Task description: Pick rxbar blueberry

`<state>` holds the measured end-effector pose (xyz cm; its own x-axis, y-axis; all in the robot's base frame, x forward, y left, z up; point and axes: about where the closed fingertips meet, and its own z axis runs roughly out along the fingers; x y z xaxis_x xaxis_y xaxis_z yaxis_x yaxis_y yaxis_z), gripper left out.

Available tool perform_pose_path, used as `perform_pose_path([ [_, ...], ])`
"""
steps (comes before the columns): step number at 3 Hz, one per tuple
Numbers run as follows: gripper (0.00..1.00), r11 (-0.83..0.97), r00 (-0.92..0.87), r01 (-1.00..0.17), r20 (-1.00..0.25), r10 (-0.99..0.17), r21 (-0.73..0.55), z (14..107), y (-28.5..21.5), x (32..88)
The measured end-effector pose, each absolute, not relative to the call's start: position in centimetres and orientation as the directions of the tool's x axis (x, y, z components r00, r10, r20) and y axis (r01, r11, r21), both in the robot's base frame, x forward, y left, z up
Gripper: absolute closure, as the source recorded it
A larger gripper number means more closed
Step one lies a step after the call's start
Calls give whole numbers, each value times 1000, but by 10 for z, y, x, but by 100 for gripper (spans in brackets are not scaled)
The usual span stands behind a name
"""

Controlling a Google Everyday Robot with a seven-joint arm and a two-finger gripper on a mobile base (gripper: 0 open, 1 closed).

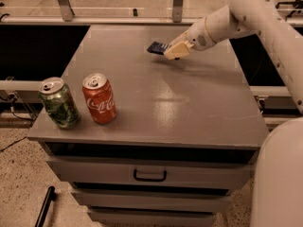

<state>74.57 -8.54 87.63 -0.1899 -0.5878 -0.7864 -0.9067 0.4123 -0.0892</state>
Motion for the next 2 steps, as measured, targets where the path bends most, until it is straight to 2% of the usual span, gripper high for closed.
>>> perform_pose_path([
  [1, 100, 309, -61, -938, -803, -593, -157, 925, -68, 715],
  [2, 100, 291, -41, -942, -802, -595, -168, 931, -65, 711],
])
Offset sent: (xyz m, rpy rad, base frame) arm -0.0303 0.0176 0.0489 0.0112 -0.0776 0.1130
